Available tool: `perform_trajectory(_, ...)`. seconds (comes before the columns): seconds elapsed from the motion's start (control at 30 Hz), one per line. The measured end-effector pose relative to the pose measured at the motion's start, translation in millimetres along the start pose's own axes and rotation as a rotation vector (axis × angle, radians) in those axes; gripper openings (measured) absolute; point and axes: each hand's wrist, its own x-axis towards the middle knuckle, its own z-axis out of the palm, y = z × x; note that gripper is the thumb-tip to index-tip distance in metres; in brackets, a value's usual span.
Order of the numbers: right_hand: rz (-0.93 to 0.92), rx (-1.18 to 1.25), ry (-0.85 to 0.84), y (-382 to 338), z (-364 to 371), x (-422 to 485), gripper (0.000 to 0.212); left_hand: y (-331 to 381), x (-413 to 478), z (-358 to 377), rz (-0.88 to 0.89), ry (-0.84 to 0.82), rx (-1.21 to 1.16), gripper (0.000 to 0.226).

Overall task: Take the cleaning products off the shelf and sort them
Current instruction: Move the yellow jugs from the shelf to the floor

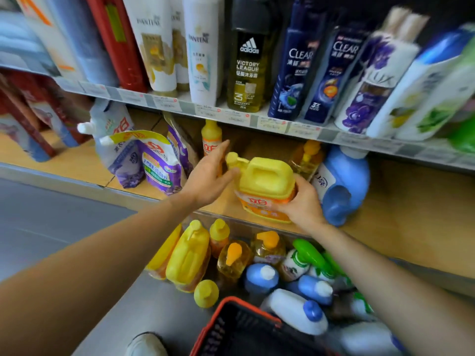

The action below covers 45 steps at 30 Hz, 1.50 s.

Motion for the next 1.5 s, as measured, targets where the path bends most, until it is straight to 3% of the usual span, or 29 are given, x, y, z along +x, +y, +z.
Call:
perform_trajectory(0.1, -0.028, 0.007, -0.042, -21.0, -28.3, -13.4, 0.072, 35.7, -12.0, -14.2, 0.113, -0.013, 0.074, 0.043)
perform_trajectory(0.2, 0.013, 0.090, -0.082, -44.8, -60.3, -28.5, 0.074, 70.0, -29.1, -28.4, 0.158, 0.009, 0.025, 0.037)
perform_trajectory(0.4, 0.115, 0.405, -0.196, -85.1, -115.2, -69.2, 0.061, 131.8, -76.2, -40.3, 0.204, -0.071, -0.382, 0.026)
perform_trajectory(0.53, 0.204, 0.680, -0.269, -96.3, -129.1, -110.6, 0.048, 158.8, -103.4, -36.1, 0.196, -0.199, -0.631, 0.030)
perform_trajectory(0.67, 0.294, 0.826, -0.297, -95.8, -138.1, -147.0, 0.067, 171.0, -124.7, -32.6, 0.176, -0.438, -0.837, 0.038)
perform_trajectory(0.73, 0.306, 0.882, -0.315, -92.5, -139.2, -160.2, 0.086, 169.7, -137.2, -24.5, 0.172, -0.479, -0.873, 0.042)
perform_trajectory(0.77, 0.304, 0.893, -0.329, -90.9, -139.1, -165.0, 0.089, 167.7, -142.8, -19.8, 0.177, -0.458, -0.861, 0.043)
perform_trajectory(0.87, 0.282, 0.852, -0.311, -83.9, -136.6, -171.5, 0.055, 160.4, -152.9, -2.9, 0.150, -0.334, -0.818, 0.042)
perform_trajectory(0.93, 0.266, 0.780, -0.238, -80.7, -133.4, -172.5, 0.046, 155.9, -155.5, 7.5, 0.131, -0.242, -0.767, 0.038)
perform_trajectory(1.27, 0.067, 0.523, -0.014, -92.4, -122.5, -188.2, 0.067, 141.2, -154.7, 36.7, 0.250, 0.067, -0.375, 0.021)
perform_trajectory(1.5, 0.230, 0.712, -0.056, -94.3, -121.8, -192.3, 0.066, 150.1, -145.7, 20.7, 0.209, -0.012, -0.451, 0.017)
